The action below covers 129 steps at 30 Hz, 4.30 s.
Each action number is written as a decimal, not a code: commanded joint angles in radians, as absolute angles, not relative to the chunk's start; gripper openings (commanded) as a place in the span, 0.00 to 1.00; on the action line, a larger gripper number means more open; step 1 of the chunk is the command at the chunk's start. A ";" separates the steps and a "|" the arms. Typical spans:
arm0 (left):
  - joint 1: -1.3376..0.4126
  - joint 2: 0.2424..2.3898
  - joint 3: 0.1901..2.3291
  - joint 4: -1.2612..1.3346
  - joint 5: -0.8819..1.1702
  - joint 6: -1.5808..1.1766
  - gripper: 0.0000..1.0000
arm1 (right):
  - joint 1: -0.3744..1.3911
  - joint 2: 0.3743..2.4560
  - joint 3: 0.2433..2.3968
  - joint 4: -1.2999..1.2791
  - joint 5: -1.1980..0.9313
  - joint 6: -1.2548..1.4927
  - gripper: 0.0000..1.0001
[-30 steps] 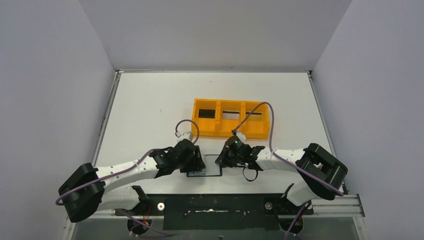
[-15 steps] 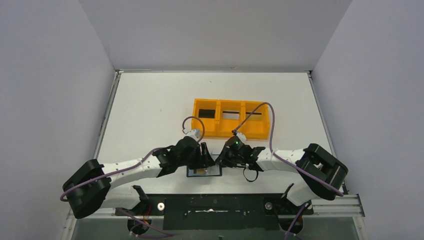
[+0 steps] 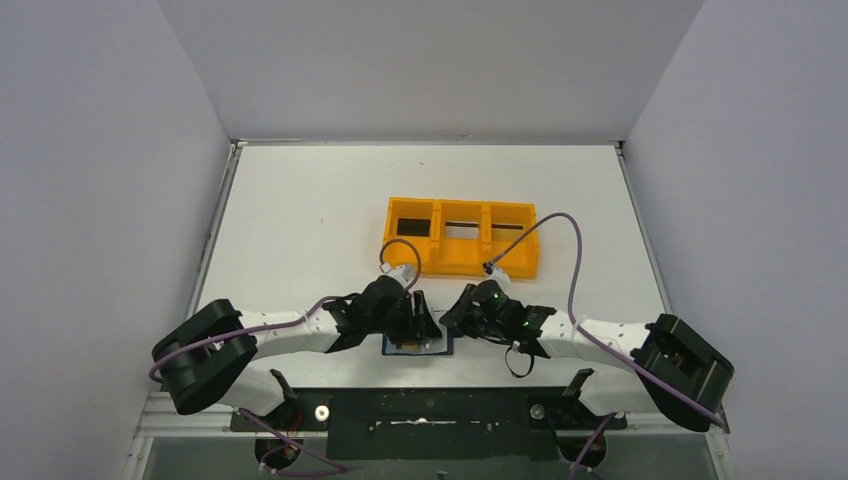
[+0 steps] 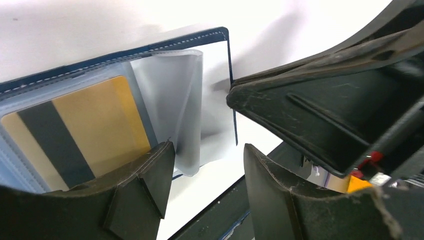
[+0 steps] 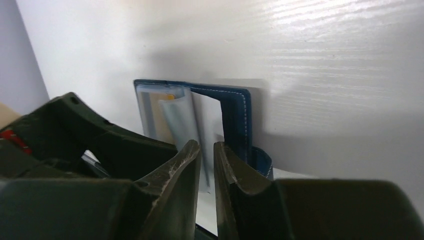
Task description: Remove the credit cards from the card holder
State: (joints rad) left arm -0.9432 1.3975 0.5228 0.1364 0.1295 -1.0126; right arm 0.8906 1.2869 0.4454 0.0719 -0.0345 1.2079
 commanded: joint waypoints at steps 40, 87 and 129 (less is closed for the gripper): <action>-1.100 1.636 0.621 0.302 0.161 -0.970 0.28 | 0.810 1.210 0.429 0.164 -0.107 1.189 0.01; -0.945 1.324 0.538 -0.130 -0.019 -0.966 0.33 | 0.869 1.304 0.400 0.267 -0.137 1.187 0.16; -0.968 1.319 0.560 -0.097 0.013 -0.948 0.35 | 0.881 1.283 0.173 0.662 -0.169 1.176 0.31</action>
